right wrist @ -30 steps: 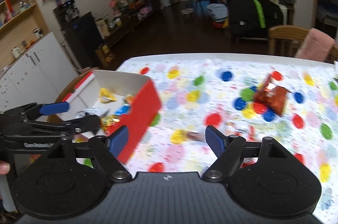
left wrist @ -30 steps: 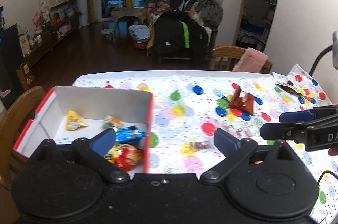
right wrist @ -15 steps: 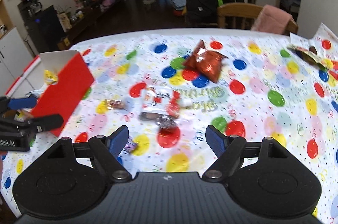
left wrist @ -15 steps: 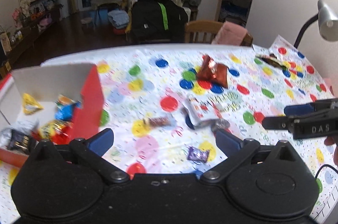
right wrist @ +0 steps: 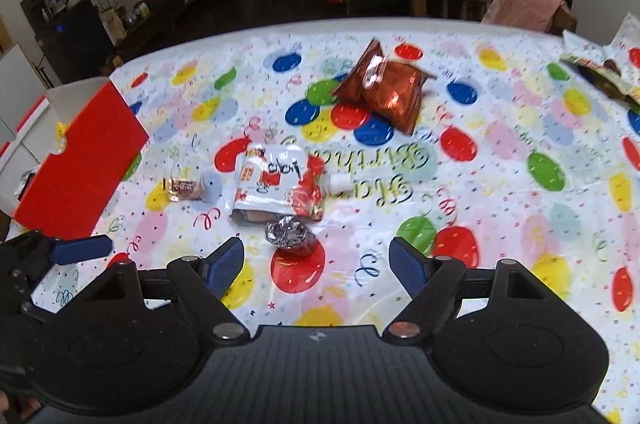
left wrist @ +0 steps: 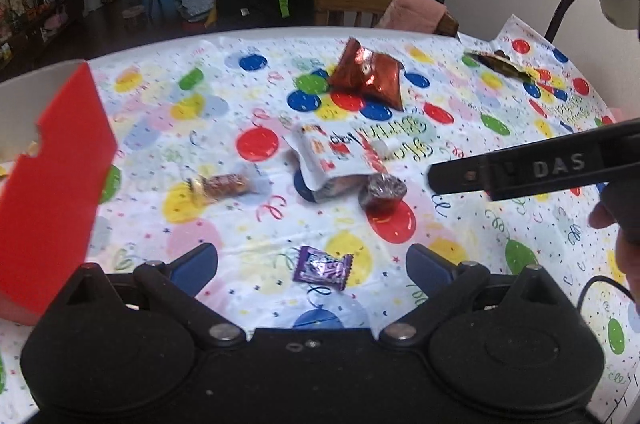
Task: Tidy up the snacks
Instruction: 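Grasp the purple candy with the left tool while the right tool grasps the silver foil candy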
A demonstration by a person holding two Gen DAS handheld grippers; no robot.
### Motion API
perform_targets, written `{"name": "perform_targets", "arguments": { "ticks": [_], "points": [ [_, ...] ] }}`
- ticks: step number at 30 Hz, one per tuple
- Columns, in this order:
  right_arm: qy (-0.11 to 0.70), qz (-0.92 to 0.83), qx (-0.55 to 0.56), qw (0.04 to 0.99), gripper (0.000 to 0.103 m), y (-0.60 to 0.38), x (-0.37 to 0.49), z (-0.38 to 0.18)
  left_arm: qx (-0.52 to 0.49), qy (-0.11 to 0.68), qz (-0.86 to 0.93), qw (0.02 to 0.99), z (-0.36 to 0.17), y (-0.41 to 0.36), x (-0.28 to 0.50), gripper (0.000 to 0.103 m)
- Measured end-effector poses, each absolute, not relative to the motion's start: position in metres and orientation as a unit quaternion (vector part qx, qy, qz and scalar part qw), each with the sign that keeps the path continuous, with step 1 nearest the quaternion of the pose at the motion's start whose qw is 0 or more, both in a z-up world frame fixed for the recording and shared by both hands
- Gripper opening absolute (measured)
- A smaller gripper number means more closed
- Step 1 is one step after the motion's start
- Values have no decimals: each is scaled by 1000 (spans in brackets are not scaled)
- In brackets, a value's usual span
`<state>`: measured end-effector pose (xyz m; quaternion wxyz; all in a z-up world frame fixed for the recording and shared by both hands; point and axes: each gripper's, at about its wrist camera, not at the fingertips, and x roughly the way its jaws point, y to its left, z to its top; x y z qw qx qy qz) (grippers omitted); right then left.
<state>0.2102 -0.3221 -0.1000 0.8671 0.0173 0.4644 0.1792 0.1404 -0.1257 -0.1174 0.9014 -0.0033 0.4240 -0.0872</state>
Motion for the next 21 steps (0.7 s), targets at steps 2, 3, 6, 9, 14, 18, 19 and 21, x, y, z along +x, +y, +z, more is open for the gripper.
{"name": "perform_targets", "arguments": {
  "ticks": [2, 3, 6, 9, 14, 18, 19, 21],
  "points": [
    [473, 183, 19, 861, 80, -317, 215, -108, -1, 428, -90, 900, -124, -129, 144, 95],
    [476, 184, 17, 860, 80, -315, 216, -111, 1, 429, -91, 899, -127, -130, 147, 93],
    [483, 188, 10, 855, 73, -308, 221, -120, 10, 434, -99, 896, -135, -135, 153, 84],
    [490, 193, 9, 850, 64, -301, 226, -127, 25, 436, -107, 893, -141, -139, 156, 77],
    [494, 200, 1, 846, 52, -290, 232, -135, 38, 445, -115, 887, -150, -144, 160, 62],
    [499, 198, -4, 844, 46, -286, 237, -140, 46, 454, -112, 883, -155, -145, 162, 53],
    [500, 197, -3, 843, 44, -285, 238, -141, 47, 456, -110, 882, -157, -145, 162, 51],
    [499, 198, 0, 844, 43, -284, 239, -141, 47, 454, -110, 883, -156, -144, 162, 50]
  ]
}}
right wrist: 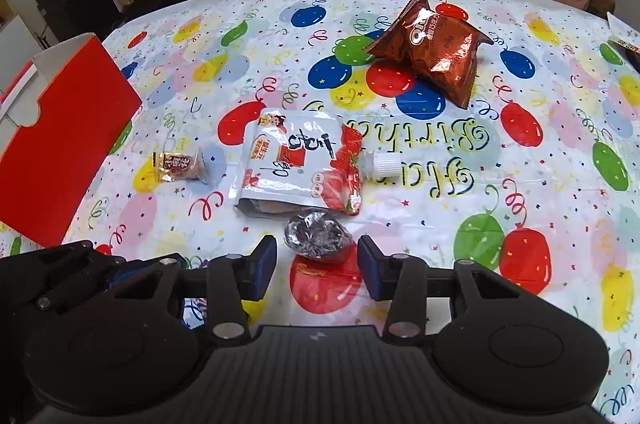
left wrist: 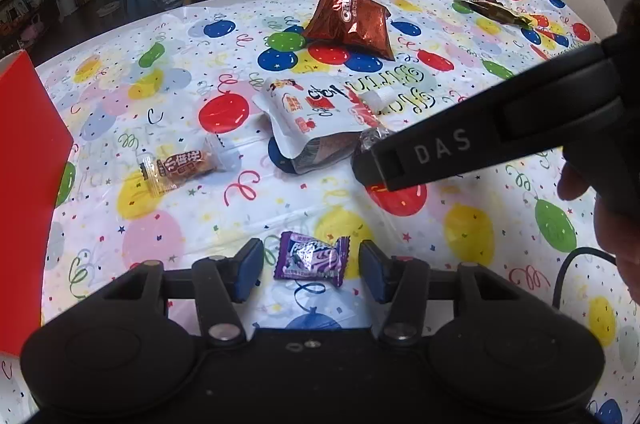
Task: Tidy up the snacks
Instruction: 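Grasp the purple candy with the left tool while the right tool grasps the silver foil candy, then carry the purple candy and silver candy over the shoebox with both tools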
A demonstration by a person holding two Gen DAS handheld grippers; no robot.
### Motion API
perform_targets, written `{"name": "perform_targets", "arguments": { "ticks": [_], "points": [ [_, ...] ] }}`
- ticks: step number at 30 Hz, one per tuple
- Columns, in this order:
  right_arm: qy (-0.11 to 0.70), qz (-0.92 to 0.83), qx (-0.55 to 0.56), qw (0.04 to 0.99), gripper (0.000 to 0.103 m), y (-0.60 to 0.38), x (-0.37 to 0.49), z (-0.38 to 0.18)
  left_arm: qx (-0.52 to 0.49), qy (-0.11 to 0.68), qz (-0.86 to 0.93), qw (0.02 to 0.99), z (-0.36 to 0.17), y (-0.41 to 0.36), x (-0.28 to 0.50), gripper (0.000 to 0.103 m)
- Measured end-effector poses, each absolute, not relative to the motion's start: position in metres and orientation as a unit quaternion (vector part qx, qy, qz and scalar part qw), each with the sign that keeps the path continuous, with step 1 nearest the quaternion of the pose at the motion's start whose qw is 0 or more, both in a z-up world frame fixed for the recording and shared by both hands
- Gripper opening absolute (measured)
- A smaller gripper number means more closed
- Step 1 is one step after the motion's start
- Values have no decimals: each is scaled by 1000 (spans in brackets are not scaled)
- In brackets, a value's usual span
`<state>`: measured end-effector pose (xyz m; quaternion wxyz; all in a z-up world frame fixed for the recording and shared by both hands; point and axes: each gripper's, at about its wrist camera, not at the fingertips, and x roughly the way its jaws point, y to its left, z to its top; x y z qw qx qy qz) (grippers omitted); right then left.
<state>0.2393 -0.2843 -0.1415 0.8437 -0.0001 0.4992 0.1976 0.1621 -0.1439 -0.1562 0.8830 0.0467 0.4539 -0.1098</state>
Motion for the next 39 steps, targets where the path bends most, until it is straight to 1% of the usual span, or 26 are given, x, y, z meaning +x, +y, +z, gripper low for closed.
{"name": "perform_targets", "arguments": {
  "ticks": [2, 3, 5, 7, 8, 14, 22, 39],
  "points": [
    [498, 198, 0, 844, 38, -283, 240, -142, 49, 453, -110, 883, -156, -144, 162, 45],
    [499, 198, 0, 844, 37, -282, 240, -142, 49, 453, -111, 883, -155, -145, 162, 43],
    [498, 194, -2, 845, 35, -282, 240, -142, 48, 453, -114, 883, -154, -145, 162, 32],
    [498, 192, -2, 846, 35, -281, 240, -143, 47, 455, -116, 882, -153, -145, 163, 30],
    [497, 192, -3, 846, 34, -281, 240, -143, 43, 456, -117, 881, -153, -144, 163, 25],
    [496, 187, 1, 848, 33, -282, 235, -142, 19, 460, -116, 880, -152, -137, 165, 21],
    [493, 186, 7, 850, 33, -289, 217, -124, 2, 460, -115, 880, -143, -131, 159, 20],
    [446, 224, 3, 866, 33, -267, 169, -50, -24, 432, -94, 896, -77, -87, 129, 20]
  ]
}}
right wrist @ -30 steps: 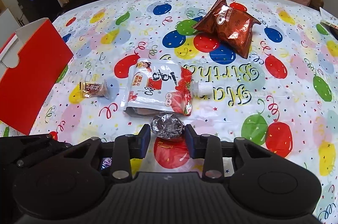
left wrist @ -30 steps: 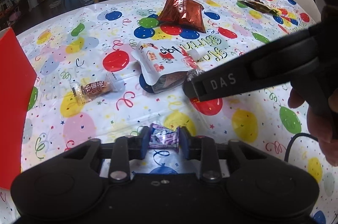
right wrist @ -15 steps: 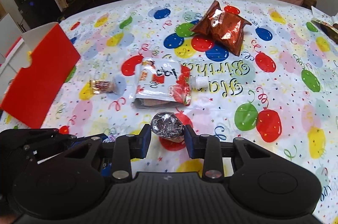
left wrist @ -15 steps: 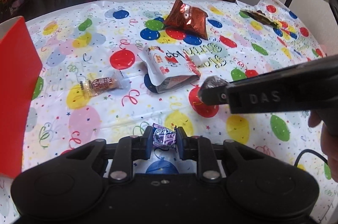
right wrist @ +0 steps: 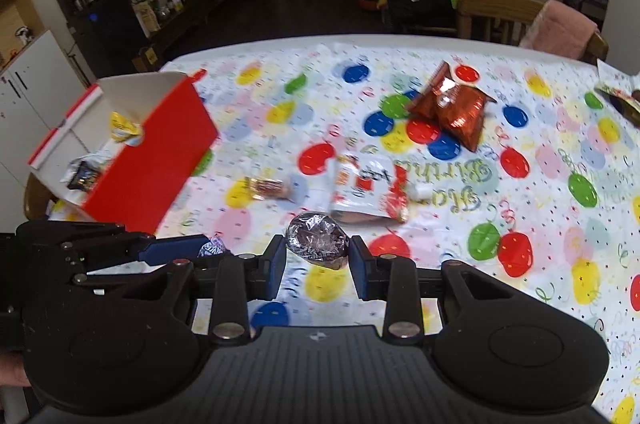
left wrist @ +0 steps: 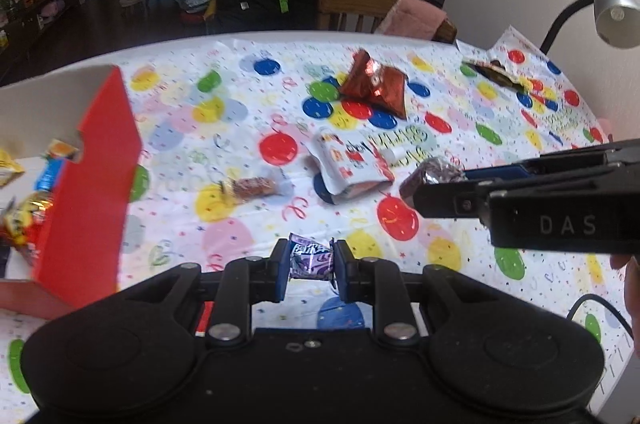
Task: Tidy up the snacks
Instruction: 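Carry the purple candy and silver candy over the shoebox with both tools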
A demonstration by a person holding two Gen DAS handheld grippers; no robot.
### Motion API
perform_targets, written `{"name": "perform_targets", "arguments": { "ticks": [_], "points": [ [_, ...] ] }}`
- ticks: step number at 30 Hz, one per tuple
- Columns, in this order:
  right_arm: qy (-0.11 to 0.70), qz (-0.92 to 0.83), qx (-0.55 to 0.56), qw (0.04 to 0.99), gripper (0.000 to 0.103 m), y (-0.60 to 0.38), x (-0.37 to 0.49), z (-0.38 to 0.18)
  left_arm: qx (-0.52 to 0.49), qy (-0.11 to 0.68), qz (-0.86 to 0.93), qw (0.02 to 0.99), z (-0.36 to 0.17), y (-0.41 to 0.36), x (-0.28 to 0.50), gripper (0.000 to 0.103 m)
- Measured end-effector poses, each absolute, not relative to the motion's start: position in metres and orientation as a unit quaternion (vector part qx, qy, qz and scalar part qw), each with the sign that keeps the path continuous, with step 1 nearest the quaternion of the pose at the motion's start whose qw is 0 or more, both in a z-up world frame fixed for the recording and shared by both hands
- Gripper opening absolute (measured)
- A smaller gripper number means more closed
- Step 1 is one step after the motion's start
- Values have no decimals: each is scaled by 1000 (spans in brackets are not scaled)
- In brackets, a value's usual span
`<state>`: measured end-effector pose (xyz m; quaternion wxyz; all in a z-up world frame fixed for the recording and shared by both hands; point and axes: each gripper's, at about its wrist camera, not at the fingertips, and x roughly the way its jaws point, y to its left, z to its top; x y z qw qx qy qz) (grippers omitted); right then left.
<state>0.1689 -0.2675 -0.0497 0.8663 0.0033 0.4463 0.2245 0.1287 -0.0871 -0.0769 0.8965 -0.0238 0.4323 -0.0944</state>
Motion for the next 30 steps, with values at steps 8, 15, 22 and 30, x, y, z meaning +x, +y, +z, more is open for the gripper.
{"name": "perform_targets", "arguments": {
  "ticks": [8, 15, 22, 30],
  "points": [
    [419, 252, -12, 872, 33, -229, 154, -18, -39, 406, -73, 910, -43, -48, 118, 20],
    [398, 273, -22, 875, 33, -185, 150, 1, -50, 385, -49, 920, -24, -6, 116, 20],
    [387, 293, -32, 874, 33, -135, 151, 12, -52, 367, -27, 928, -9, 36, 118, 20],
    [387, 304, -38, 870, 33, -89, 156, 11, -61, 358, -2, 932, 0, 87, 123, 20]
  ]
}}
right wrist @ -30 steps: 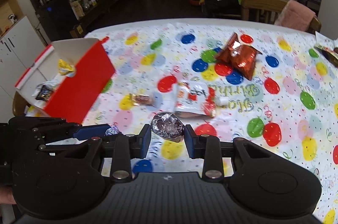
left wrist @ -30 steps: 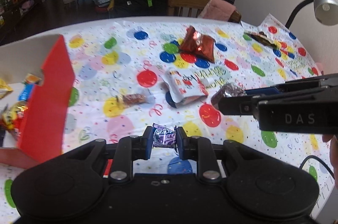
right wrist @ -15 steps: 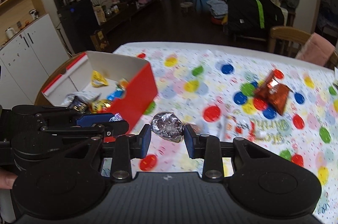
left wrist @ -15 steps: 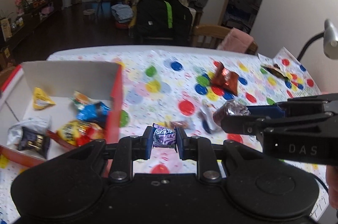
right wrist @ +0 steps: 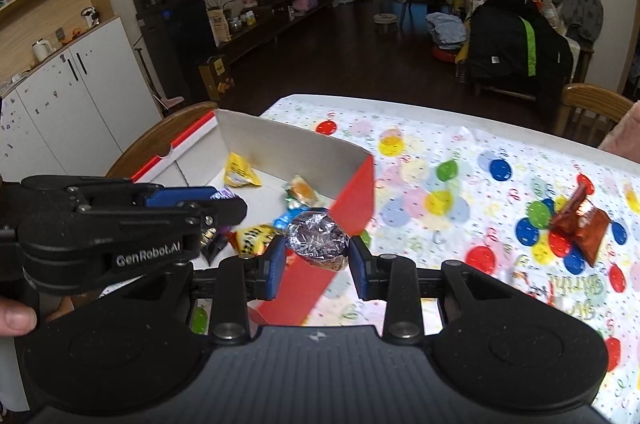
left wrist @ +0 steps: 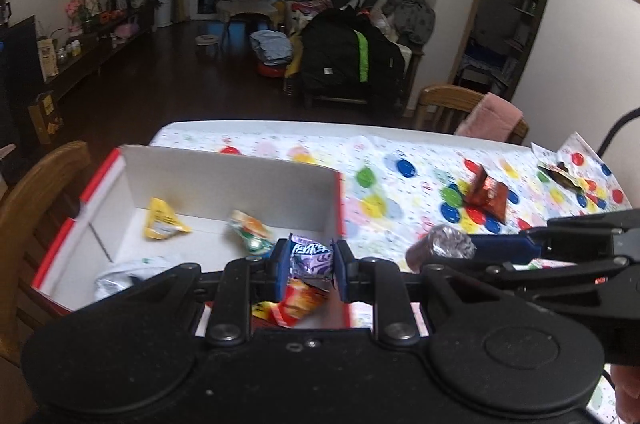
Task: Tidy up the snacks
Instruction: 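Carry the purple candy and silver candy over the shoebox with both tools, then open both tools to drop the purple and silver candies into the box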
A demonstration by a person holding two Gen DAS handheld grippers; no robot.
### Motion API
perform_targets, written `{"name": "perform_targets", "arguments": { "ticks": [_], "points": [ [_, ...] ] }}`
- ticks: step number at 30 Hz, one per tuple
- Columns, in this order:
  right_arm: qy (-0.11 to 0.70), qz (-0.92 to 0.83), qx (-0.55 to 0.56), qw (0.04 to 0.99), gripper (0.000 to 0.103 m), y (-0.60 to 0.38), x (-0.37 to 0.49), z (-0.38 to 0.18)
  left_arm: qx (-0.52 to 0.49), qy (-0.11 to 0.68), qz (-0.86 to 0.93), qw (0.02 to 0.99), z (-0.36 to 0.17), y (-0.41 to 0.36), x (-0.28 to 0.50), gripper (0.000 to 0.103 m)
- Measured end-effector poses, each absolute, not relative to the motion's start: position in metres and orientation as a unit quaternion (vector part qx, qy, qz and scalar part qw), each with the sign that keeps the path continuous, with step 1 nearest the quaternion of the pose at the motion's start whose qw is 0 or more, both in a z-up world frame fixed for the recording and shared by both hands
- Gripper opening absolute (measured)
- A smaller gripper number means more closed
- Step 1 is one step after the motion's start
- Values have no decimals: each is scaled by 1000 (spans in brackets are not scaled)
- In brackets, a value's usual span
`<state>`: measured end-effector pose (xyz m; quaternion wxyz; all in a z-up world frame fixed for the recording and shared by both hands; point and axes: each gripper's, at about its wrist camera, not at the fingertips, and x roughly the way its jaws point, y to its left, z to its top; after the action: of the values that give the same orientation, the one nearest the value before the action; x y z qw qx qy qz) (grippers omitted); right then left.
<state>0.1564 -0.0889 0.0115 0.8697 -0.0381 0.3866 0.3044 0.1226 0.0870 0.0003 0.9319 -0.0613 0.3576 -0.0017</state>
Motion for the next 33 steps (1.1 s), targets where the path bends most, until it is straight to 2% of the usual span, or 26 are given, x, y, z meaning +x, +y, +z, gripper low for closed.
{"name": "perform_targets", "arguments": {
  "ticks": [12, 20, 33],
  "points": [
    [402, 314, -53, 859, 33, -27, 173, -2, -58, 371, 39, 926, -6, 158, 141, 20],
    [425, 304, -66, 850, 33, 0, 191, -24, -50, 404, 64, 911, -34, 197, 164, 21],
    [451, 300, -65, 838, 33, 2, 191, -42, -39, 461, 53, 885, -80, 205, 182, 22]
  ]
}}
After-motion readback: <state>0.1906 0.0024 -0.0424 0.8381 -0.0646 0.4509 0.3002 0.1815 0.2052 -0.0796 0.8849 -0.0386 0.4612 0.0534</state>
